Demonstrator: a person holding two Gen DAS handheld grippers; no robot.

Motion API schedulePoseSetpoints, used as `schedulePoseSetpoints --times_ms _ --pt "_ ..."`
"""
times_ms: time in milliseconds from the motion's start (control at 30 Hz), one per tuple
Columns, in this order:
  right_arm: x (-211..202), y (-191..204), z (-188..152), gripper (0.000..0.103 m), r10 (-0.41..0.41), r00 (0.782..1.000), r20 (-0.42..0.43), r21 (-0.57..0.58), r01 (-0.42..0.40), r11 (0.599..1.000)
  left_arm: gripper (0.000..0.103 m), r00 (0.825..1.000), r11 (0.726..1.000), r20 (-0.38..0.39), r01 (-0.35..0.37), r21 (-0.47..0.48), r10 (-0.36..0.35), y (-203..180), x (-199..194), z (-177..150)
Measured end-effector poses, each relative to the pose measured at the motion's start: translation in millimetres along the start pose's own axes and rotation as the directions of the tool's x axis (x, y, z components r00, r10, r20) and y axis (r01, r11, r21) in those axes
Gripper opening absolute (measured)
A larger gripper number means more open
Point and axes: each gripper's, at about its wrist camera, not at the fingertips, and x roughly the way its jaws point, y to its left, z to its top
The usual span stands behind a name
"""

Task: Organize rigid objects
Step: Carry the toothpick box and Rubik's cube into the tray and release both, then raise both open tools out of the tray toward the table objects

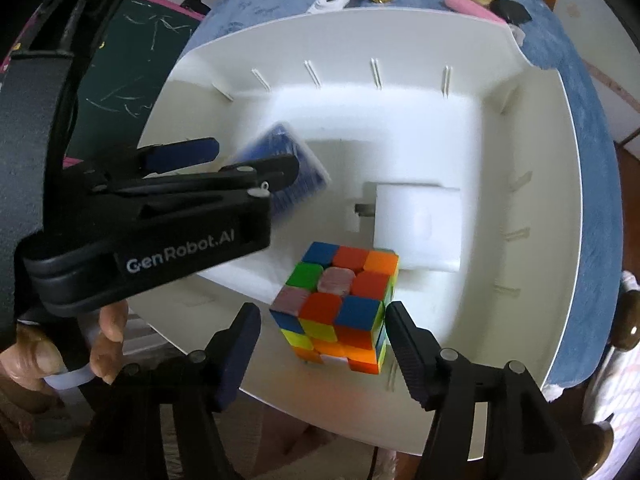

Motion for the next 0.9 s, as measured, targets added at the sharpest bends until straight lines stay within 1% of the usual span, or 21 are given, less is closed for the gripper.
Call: schedulePoseSetpoints --times_ms 67,167,467,667,900 --pt "-2.1 1.5 1.1 0.066 -0.004 1.000 0.004 -0.007 0.004 1.000 0.079 1.000 1.000 0.002 -0.007 -0.005 0.007 1.6 -3.3 1.7" --pt "-6.1 4.6 0.3 0.066 -0.002 1.000 0.015 -0.016 0.002 1.000 0.079 1.000 1.000 0.011 0.001 -0.018 -0.001 4.2 -11.5 3.0" --pt "-36.1 15.4 0.8 0.066 0.012 0.996 0.089 -0.054 -0.007 0.999 0.079 0.995 0.999 0.095 0.010 -0.040 -0.006 8.8 -53.6 8.7" --pt "-66.2 13.4 -3.6 0.066 0.008 0.988 0.152 -0.064 0.002 0.998 0.079 0.989 0.999 0.147 0.015 -0.042 -0.008 5.5 -79.7 16.5" --pt "-93.7 10.8 -1.8 0.066 -0.008 0.973 0.230 -0.076 0.026 0.997 0.079 0.981 0.999 0.195 0.018 -0.051 -0.008 0.0 -105.2 21.3"
